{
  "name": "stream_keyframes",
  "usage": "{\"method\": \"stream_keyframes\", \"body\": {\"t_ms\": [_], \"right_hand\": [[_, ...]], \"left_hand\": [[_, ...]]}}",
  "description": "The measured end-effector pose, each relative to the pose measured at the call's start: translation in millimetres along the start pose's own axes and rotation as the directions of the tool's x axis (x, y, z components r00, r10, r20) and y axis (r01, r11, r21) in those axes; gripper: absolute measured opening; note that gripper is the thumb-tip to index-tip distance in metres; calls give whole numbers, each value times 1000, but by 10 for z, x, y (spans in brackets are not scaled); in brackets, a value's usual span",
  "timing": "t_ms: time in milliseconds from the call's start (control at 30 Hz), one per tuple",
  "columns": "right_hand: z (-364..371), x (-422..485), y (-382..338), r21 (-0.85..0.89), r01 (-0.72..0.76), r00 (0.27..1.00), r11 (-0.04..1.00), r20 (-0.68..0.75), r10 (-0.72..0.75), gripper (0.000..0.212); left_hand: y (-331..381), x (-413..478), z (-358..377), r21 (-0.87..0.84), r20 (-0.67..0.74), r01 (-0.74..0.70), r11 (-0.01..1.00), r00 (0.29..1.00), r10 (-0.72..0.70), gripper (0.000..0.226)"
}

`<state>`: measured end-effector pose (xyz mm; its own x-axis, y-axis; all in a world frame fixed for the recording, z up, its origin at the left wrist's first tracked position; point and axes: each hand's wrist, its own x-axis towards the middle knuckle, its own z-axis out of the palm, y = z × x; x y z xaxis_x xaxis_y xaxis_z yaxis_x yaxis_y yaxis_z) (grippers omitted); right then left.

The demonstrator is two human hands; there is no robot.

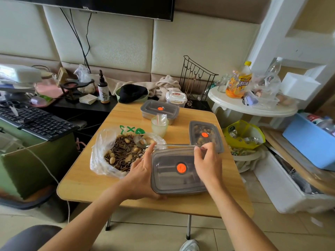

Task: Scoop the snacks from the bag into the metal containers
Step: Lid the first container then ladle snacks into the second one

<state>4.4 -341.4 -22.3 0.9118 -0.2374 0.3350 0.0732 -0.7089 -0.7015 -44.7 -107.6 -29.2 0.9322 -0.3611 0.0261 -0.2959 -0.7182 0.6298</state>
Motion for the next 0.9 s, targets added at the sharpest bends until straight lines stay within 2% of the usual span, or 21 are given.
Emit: {"method": "stream_keyframes", "body": {"t_ms": [67,133,200,300,367,467,533,567,633,700,800,900], "right_hand": [[-129,114,20,151,-117,988,982,120,99,19],[-255,249,54,392,-211,975,895,148,164,17],[-318,378,136,594,-239,963,768,43,266,14],[-362,543,277,780,-195,877,595,-133,462,7],[-410,615,311,808,-95,849,581,-239,471,9],[-485,639,265,606,66,850,793,-450,273,21],[-458,628,207,350,203,854,914,-520,10,24],[-415,632,199,218,267,851,939,-511,-123,24],[-321,633,198,-6,358,852,934,-408,-329,22],[-256,661,242,-139,423,863,895,-239,-445,23],[-233,665,292,-145,383,923,913,27,-383,32],[-193,587,303,-95,320,935,943,193,-297,31]], "left_hand": [[-8,-20,14,-8,-5,1,1000,1000,-1,165],[-14,-36,25,-16,-4,7,1000,1000,-7,166],[-12,-38,32,-22,12,14,1000,1000,-14,165],[-24,-24,26,3,30,27,1000,999,-27,162],[-31,-15,19,23,55,31,999,998,-32,159],[-22,-2,-10,34,76,22,999,997,-25,156],[-16,3,-46,38,99,24,999,995,-28,154],[-16,5,-67,42,114,29,999,993,-33,154],[-25,10,-102,45,144,36,998,989,-42,155],[-39,14,-133,49,185,37,998,982,-45,157],[-56,18,-191,18,251,41,999,967,-44,158],[-64,-1,-296,-42,304,54,998,952,-38,154]]}}
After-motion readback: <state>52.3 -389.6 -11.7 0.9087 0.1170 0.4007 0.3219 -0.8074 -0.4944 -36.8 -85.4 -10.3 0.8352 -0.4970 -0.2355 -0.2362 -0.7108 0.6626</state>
